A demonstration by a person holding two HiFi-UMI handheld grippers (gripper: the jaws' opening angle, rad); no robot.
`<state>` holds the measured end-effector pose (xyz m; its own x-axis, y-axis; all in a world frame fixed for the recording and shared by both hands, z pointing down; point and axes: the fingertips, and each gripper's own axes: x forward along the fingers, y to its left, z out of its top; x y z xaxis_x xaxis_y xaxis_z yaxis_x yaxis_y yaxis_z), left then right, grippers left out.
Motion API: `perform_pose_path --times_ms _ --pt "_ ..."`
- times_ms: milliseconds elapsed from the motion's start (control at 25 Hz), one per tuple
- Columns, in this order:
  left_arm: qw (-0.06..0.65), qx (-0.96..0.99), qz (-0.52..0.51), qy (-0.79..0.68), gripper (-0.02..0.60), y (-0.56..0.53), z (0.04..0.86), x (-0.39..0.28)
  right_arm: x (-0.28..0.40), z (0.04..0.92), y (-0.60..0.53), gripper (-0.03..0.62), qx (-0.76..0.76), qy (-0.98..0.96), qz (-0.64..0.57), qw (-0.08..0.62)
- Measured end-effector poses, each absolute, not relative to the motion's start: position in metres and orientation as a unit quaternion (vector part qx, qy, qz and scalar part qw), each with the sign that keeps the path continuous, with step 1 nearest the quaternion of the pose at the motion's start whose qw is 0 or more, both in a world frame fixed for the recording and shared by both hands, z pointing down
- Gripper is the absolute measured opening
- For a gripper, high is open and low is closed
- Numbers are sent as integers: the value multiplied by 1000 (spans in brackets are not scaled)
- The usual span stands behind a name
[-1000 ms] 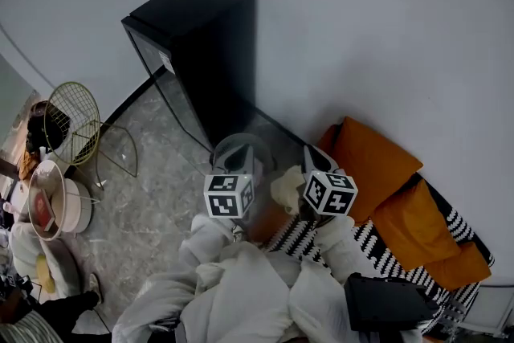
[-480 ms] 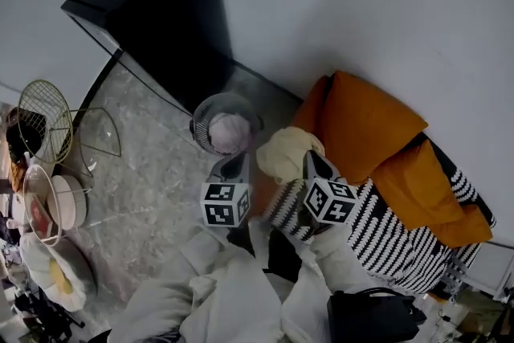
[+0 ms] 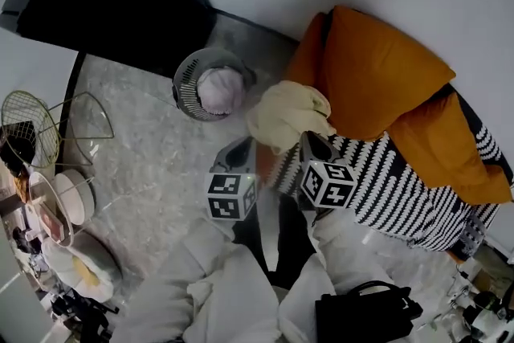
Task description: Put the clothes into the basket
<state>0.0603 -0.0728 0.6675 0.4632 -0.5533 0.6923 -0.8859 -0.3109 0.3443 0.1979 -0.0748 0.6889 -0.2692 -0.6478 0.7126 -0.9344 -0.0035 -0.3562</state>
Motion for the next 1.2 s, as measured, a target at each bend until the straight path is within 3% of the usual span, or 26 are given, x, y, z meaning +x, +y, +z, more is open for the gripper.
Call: perform_pose_path --times_ms 240,320,480,640,1080,1200 --pt "376 765 241 -464 0 -76 705 72 191 734 -85 34 558 -692 415 193" --pt "381 764 237 -464 0 -79 708 74 189 746 -88 96 554 -692 416 205" --pt "379 766 243 -458 0 -86 713 70 182 762 -94 116 553 -687 417 220" --pt "381 766 250 -453 0 -96 726 70 170 786 -101 181 545 -684 430 226" --pt "375 771 259 -444 0 -100 722 66 160 826 -95 181 546 -660 418 304" --pt "371 771 260 -448 0 -104 720 56 159 830 -95 133 546 -652 414 324"
